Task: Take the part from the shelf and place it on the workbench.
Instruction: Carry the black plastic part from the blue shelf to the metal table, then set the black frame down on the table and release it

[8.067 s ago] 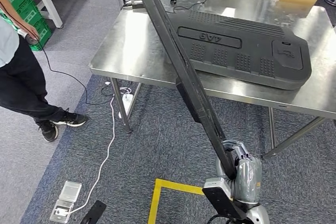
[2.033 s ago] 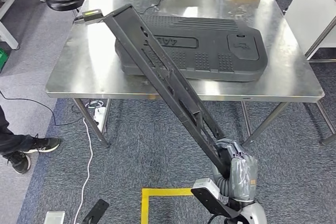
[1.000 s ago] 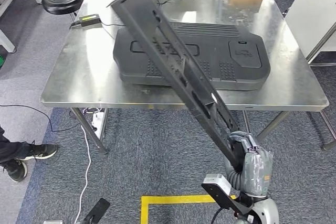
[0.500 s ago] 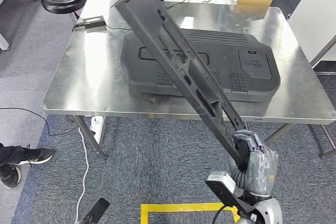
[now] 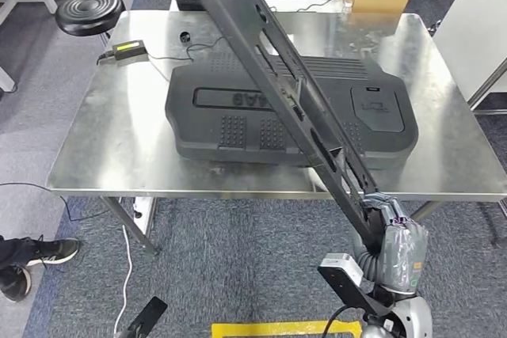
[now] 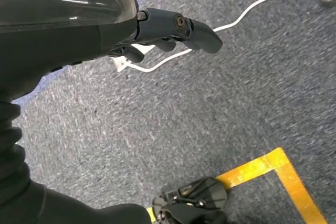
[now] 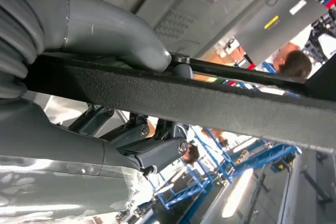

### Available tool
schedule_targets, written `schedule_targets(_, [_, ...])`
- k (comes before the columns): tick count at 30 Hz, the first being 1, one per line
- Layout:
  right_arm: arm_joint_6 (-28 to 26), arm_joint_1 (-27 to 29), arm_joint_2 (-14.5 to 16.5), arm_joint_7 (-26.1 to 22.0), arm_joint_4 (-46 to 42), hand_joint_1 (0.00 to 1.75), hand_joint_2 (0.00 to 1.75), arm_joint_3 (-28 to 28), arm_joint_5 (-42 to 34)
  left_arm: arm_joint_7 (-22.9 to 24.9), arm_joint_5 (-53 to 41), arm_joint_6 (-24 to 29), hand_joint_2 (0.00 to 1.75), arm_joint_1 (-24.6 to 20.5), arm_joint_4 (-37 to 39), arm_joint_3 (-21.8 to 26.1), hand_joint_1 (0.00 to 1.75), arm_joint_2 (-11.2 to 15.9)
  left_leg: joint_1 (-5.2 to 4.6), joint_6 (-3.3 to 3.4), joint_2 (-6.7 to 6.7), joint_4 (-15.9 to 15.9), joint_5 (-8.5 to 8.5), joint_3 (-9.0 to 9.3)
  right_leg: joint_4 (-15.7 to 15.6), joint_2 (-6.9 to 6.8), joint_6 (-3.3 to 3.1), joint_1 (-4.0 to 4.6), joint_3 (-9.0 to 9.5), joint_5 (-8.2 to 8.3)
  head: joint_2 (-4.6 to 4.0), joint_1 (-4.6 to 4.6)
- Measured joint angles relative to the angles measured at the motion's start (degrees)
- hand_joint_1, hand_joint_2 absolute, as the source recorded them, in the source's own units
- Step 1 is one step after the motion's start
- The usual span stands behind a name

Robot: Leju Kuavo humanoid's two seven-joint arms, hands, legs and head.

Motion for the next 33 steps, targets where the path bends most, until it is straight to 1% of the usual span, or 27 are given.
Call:
schedule_targets(1, [0.01,-0.04,0.0,-0.01,0.0,1.75,1.75,-0.09,0.01,0.09,0.0,0.0,1.75,0.03,0.0,-0.01,0.0,0.02,0.03,-0.2,0.0,3.22,-1.23,-2.29,0.0,0.04,-0.07,0.0,0.27,-0.33,0.0,-0.01])
schedule_targets(2, [0.01,-0.02,0.0,-0.03,0.0,1.75,1.75,-0.19,0.01,0.17,-0.01,0.0,1.75,0.13,0.0,-0.01,0.0,0.05,0.05,-0.37,0.0,5.34,-1.69,-4.17,0.0,0.1,-0.08,0.0,0.65,-0.71,0.0,-0.02])
schedule_targets(3, [0.01,0.0,0.0,-0.05,0.0,1.75,1.75,-0.3,0.03,0.24,-0.01,0.0,1.75,0.26,0.0,-0.01,0.0,0.07,0.07,-0.48,0.0,5.67,-0.96,-5.23,0.0,0.21,-0.04,0.0,1.16,-1.14,0.0,-0.02])
schedule_targets(4, [0.01,0.02,0.0,-0.08,0.0,1.75,1.75,-0.39,0.05,0.26,-0.02,0.01,1.75,0.37,0.0,-0.01,0.0,0.09,0.1,-0.51,0.01,3.83,1.1,-5.25,0.01,0.3,0.08,-0.02,1.86,-1.64,0.0,-0.03])
schedule_targets(5, [0.01,0.01,0.0,-0.11,0.0,1.75,1.75,-0.46,0.07,0.26,-0.02,0.01,1.75,0.42,0.0,-0.02,0.0,0.12,0.13,-0.43,0.02,0.37,4.03,-4.54,0.01,0.36,0.24,-0.03,2.69,-2.22,0.0,-0.03])
schedule_targets(6, [0.01,-0.03,0.0,-0.13,0.01,1.75,1.75,-0.52,0.09,0.26,-0.02,0.02,1.75,0.45,0.0,-0.04,0.0,0.14,0.09,-0.27,0.03,-2.77,6.38,-3.77,-0.02,0.37,0.44,-0.03,3.45,-2.75,0.0,0.02])
schedule_targets(7, [0.01,-0.1,0.0,-0.16,0.02,1.75,1.75,-0.57,0.09,0.26,-0.02,0.03,1.75,0.41,0.0,-0.05,0.0,0.16,-0.05,-0.02,0.07,-5.64,7.9,-3.12,-0.01,0.37,0.7,-0.03,3.93,-3.2,0.0,0.02])
schedule_targets(8, [0.01,-0.15,0.0,-0.19,0.01,1.75,1.75,-0.61,0.08,0.27,-0.04,0.04,1.75,0.41,0.0,-0.08,0.0,0.17,-0.23,0.34,0.1,-7.18,8.61,-2.83,-0.03,0.36,0.96,-0.03,4.12,-3.5,0.01,0.03])
schedule_targets(10, [0.02,-0.22,0.0,-0.23,-0.02,1.75,1.75,-0.68,0.09,0.3,-0.04,0.09,1.75,0.43,0.0,-0.13,0.0,0.19,-0.59,1.07,0.12,-7.93,8.37,-2.78,-0.2,0.38,1.62,-0.11,4.1,-3.84,0.02,0.01])
schedule_targets(12, [0.02,-0.26,0.0,-0.25,-0.1,1.75,1.75,-0.73,0.12,0.3,-0.03,0.15,1.75,0.46,0.0,-0.18,0.0,0.23,-0.42,1.74,0.1,-8.17,8.3,-2.28,0.18,0.32,2.33,-0.24,4.24,-4.62,0.02,0.03])
schedule_targets(13, [0.02,-0.33,-0.01,-0.29,-0.14,1.75,1.75,-0.74,0.13,0.28,-0.04,0.16,1.75,0.38,0.0,-0.21,0.0,0.24,-0.24,2.04,0.11,-8.42,8.18,-1.87,1.62,0.26,2.68,-0.3,3.72,-5.46,0.02,0.11])
schedule_targets(14, [0.02,-0.39,-0.02,-0.32,-0.17,1.75,1.75,-0.74,0.14,0.27,-0.04,0.17,1.75,0.29,0.0,-0.25,0.0,0.24,-0.08,2.28,0.13,-8.61,7.99,-1.45,4.34,0.18,3.01,-0.41,2.42,-6.72,0.02,0.18])
schedule_targets(15, [0.02,-0.45,-0.03,-0.36,-0.17,1.75,1.75,-0.74,0.13,0.26,-0.04,0.17,1.75,0.21,0.0,-0.29,0.0,0.24,-0.03,2.45,0.13,-8.68,7.73,-1.14,8.2,0.11,3.3,-0.52,0.27,-8.13,0.01,0.3])
schedule_targets(16, [0.02,-0.47,-0.04,-0.38,-0.16,1.75,1.75,-0.74,0.11,0.26,-0.04,0.17,1.75,0.17,0.0,-0.31,0.0,0.24,0.0,2.51,0.14,-8.68,7.48,-0.91,12.26,0.07,3.54,-0.67,-2.27,-9.36,0.01,0.32])
schedule_targets(17, [0.02,-0.46,-0.04,-0.38,-0.15,1.75,1.75,-0.74,0.1,0.26,-0.04,0.17,1.75,0.19,0.0,-0.32,0.0,0.25,0.01,2.51,0.13,-8.68,7.19,-0.66,15.39,0.04,3.7,-0.8,-4.58,-9.8,0.0,0.32])
schedule_targets(18, [0.02,-0.45,-0.04,-0.37,-0.14,1.75,1.75,-0.76,0.09,0.27,-0.03,0.17,1.75,0.23,0.0,-0.33,0.0,0.25,0.01,2.46,0.09,-8.67,6.89,-0.32,16.53,0.02,3.78,-0.89,-6.0,-9.05,0.0,0.33])
schedule_targets(19, [0.03,-0.44,-0.04,-0.37,-0.13,1.75,1.75,-0.79,0.09,0.32,-0.02,0.22,1.75,0.26,0.0,-0.33,0.0,0.26,0.02,2.37,0.02,-8.67,6.55,0.16,15.25,0.01,3.75,-0.93,-6.22,-7.04,0.0,0.32])
schedule_targets(20, [0.02,-0.45,-0.04,-0.36,-0.13,1.75,1.75,-0.81,0.1,0.51,-0.01,0.41,1.75,0.27,0.0,-0.33,0.0,0.25,0.03,2.24,-0.04,-8.68,6.15,0.75,11.91,0.01,3.62,-0.93,-5.44,-4.1,0.0,0.33])
schedule_targets(21, [0.03,-0.47,-0.05,-0.36,-0.12,1.75,1.75,-0.84,0.12,0.81,0.0,0.73,1.75,0.27,0.0,-0.33,0.0,0.22,0.06,2.04,-0.1,-8.76,5.75,1.29,8.18,0.01,3.39,-0.86,-4.21,-1.61,0.0,0.31])
schedule_targets(22, [0.03,-0.47,-0.05,-0.36,-0.1,1.75,1.75,-0.84,0.15,1.21,0.0,1.18,1.75,0.24,0.0,-0.33,0.0,0.2,0.02,1.79,-0.14,-8.78,5.41,1.68,5.01,0.01,3.08,-0.68,-3.14,0.28,0.0,0.29])
schedule_targets(23, [0.03,-0.48,-0.06,-0.34,-0.09,1.75,1.75,-0.83,0.17,1.63,0.01,1.63,1.75,0.2,0.0,-0.32,0.0,0.19,-0.03,1.55,-0.14,-8.77,5.14,1.84,2.78,0.02,2.76,-0.54,-2.36,1.06,0.0,0.3])
schedule_targets(26, [0.02,-0.51,-0.04,-0.24,-0.07,1.75,1.75,-0.97,0.33,2.11,0.02,2.15,1.75,0.16,0.0,-0.32,0.0,0.19,-0.18,1.4,-0.07,-8.91,4.86,1.77,1.09,0.19,2.6,-0.42,-1.75,0.44,0.01,0.22])
schedule_targets(27, [0.02,-0.55,-0.03,-0.2,-0.05,1.75,1.75,-1.04,0.39,1.95,0.03,2.05,1.75,0.14,0.0,-0.32,0.0,0.19,-0.18,1.43,-0.04,-9.1,4.85,1.86,1.04,0.25,2.62,-0.42,-1.72,0.31,0.01,0.17])
schedule_targets(30, [0.02,-0.94,-0.06,-0.07,-0.01,1.75,1.75,-1.11,0.49,1.07,0.04,1.48,1.75,-0.04,0.0,-0.33,0.0,0.19,-0.14,1.28,-0.02,-9.53,4.88,2.13,1.02,0.3,2.32,-0.37,-1.69,0.11,0.0,0.19])
schedule_targets(33, [0.02,-1.28,-0.1,0.05,0.0,1.75,1.75,-1.08,0.51,0.52,0.04,1.23,1.75,-0.13,0.0,-0.35,0.0,0.19,-0.09,1.19,-0.02,-9.73,4.92,2.19,1.04,0.28,2.15,-0.29,-1.69,0.01,0.0,0.19])
